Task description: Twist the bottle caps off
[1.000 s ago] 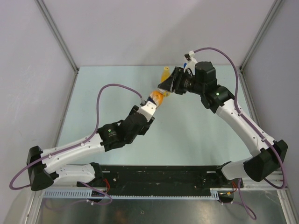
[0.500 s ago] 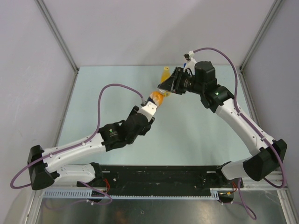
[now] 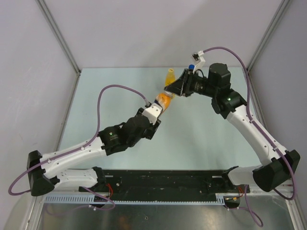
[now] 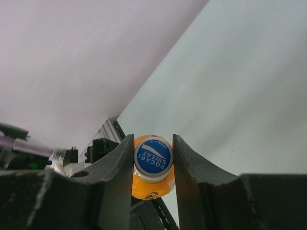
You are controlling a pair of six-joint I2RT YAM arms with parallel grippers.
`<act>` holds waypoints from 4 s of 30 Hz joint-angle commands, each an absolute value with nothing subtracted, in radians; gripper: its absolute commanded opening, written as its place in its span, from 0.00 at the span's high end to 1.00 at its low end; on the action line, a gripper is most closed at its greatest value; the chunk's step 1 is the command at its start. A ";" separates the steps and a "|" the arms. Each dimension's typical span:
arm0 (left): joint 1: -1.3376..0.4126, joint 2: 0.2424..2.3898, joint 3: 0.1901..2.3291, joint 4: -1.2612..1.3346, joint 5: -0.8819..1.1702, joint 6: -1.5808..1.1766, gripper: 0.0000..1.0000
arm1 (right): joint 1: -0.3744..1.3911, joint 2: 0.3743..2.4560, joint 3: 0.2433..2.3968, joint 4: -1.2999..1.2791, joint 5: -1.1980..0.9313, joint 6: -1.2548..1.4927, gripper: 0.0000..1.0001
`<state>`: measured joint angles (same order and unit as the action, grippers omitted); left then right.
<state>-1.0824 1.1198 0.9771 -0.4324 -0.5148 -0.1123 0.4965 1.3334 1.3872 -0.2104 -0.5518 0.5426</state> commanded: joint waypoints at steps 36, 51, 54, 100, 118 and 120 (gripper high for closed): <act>-0.927 0.885 0.810 0.236 0.777 -0.137 1.00 | 0.468 1.139 1.235 0.418 -1.244 0.550 1.00; -0.905 0.838 0.743 0.195 0.579 -0.105 1.00 | 0.399 1.104 1.235 0.509 -1.112 0.706 0.43; -0.905 0.836 0.736 0.171 0.550 -0.090 1.00 | 0.370 1.088 1.235 0.596 -1.095 0.791 0.37; -1.100 1.216 1.024 -0.332 -0.649 -0.073 1.00 | 0.393 1.335 1.407 -0.258 -0.541 0.610 0.29; -1.101 1.215 1.009 -0.338 -0.615 -0.084 1.00 | 0.420 1.375 1.405 -0.220 -0.596 0.633 0.90; -1.100 1.209 1.003 -0.339 -0.605 -0.090 1.00 | 0.420 1.375 1.405 -0.217 -0.605 0.630 0.97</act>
